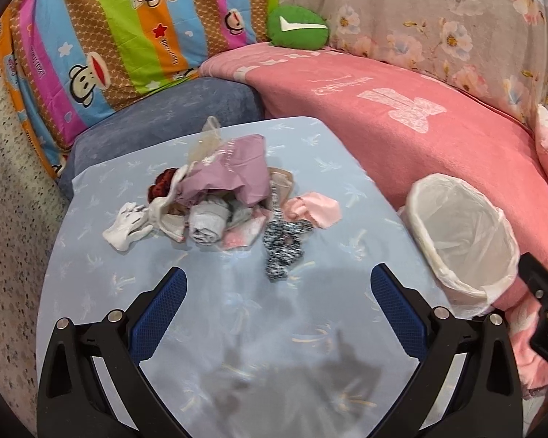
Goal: Collect trash
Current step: 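Grasp the white glove with the left tool while the right tool grasps the leopard-print scarf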
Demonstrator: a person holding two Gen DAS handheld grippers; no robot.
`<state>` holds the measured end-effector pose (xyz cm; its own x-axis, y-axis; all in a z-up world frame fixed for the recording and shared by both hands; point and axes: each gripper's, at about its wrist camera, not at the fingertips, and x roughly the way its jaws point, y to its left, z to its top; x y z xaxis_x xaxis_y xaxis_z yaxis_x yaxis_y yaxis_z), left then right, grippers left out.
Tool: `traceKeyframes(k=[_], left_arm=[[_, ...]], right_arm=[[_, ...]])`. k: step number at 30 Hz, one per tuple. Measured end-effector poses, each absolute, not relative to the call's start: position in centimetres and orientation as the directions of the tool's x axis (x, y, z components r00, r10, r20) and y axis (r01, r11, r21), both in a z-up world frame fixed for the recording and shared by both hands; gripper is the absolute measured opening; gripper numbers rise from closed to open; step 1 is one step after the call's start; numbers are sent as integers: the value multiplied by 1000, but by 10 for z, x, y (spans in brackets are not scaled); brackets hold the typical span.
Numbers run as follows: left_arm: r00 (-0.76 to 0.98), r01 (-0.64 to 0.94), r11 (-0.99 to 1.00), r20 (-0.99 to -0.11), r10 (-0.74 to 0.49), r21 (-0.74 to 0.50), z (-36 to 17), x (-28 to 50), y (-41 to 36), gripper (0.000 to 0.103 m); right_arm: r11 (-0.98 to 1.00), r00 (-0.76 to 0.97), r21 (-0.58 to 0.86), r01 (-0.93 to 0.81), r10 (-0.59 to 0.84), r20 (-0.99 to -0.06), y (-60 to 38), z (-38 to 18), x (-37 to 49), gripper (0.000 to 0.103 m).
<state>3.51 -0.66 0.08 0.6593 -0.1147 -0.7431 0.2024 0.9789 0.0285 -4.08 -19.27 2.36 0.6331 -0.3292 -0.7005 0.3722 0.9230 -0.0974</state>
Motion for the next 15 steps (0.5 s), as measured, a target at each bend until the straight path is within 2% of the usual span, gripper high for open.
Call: traceKeyframes(k=[8, 15], left_arm=[[667, 93, 995, -744, -39, 32, -14, 75, 49, 96], [672, -24, 998, -739, 55, 52, -32, 122, 115, 96]], right_arm=[[958, 674, -28, 284, -220, -705, -156, 19, -2, 97], [985, 685, 70, 160, -59, -727, -109, -4, 54, 97]])
